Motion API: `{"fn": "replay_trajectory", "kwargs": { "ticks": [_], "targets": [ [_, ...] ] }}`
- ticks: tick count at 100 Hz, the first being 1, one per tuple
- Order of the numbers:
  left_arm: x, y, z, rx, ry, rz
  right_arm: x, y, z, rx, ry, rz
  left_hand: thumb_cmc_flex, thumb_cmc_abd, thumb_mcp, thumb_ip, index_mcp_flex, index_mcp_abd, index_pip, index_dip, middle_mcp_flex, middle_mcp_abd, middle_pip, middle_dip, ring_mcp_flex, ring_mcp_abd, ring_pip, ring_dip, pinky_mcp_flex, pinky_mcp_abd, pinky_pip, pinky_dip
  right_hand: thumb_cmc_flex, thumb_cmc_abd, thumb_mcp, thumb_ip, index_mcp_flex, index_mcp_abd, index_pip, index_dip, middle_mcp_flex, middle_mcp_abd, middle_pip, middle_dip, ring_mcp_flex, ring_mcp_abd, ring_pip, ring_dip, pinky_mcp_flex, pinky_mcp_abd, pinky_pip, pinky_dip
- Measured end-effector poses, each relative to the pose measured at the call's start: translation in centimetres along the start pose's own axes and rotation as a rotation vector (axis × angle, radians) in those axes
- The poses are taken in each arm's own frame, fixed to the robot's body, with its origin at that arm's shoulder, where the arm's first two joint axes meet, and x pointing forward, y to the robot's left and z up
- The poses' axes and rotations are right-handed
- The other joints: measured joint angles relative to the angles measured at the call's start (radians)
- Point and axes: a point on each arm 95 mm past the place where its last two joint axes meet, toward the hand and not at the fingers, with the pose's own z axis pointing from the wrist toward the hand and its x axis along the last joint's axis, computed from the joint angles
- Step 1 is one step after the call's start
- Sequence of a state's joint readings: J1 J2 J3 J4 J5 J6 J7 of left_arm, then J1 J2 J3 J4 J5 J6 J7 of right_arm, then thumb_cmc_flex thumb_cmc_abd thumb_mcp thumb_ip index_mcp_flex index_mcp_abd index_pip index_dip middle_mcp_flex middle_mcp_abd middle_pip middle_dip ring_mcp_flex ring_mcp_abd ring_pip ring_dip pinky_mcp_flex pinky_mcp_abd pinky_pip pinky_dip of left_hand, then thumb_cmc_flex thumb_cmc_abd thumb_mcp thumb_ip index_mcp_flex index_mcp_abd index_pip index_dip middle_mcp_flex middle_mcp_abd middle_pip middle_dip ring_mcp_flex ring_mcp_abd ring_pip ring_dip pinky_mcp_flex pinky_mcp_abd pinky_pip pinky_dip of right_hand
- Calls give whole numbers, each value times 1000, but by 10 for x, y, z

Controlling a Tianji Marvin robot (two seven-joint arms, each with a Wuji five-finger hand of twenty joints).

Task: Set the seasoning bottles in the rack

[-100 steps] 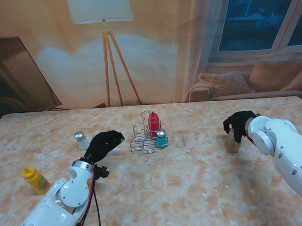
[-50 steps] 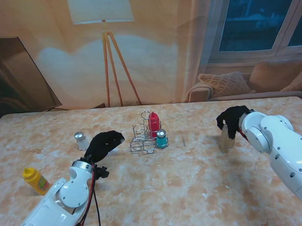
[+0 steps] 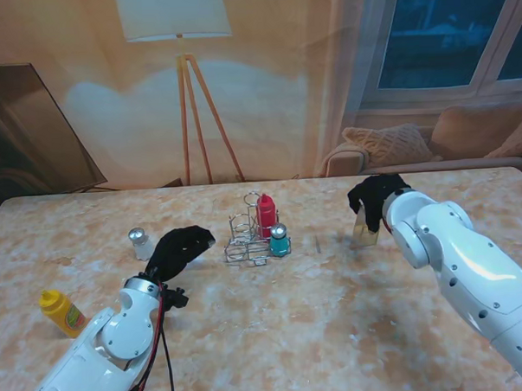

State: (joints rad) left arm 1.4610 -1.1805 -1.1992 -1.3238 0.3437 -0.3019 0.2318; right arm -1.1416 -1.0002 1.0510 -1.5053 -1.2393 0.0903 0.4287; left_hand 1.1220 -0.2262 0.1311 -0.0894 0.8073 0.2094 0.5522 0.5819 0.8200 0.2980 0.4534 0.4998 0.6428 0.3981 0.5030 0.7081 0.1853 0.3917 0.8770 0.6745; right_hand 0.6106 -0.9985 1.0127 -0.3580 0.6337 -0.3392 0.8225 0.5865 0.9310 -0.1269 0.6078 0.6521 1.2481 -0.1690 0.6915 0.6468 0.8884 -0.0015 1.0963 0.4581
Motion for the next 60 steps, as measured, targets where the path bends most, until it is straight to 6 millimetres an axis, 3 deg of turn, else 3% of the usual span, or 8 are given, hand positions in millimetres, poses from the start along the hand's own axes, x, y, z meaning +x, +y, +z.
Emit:
{"fn": "replay_trajectory", "kwargs": {
  "ticks": [60],
  "targets": [
    [0,-1,0,2,1,1,55,40,-12,-93,93,93,0,0,0,0,0,0,0,0,0,0,0,0,0,0,0,0,0,0,0,0,13,0,-8,0,4,27,0,0,0,21,8,0,0,13,32,0,-1,19,10,12]
  ]
}}
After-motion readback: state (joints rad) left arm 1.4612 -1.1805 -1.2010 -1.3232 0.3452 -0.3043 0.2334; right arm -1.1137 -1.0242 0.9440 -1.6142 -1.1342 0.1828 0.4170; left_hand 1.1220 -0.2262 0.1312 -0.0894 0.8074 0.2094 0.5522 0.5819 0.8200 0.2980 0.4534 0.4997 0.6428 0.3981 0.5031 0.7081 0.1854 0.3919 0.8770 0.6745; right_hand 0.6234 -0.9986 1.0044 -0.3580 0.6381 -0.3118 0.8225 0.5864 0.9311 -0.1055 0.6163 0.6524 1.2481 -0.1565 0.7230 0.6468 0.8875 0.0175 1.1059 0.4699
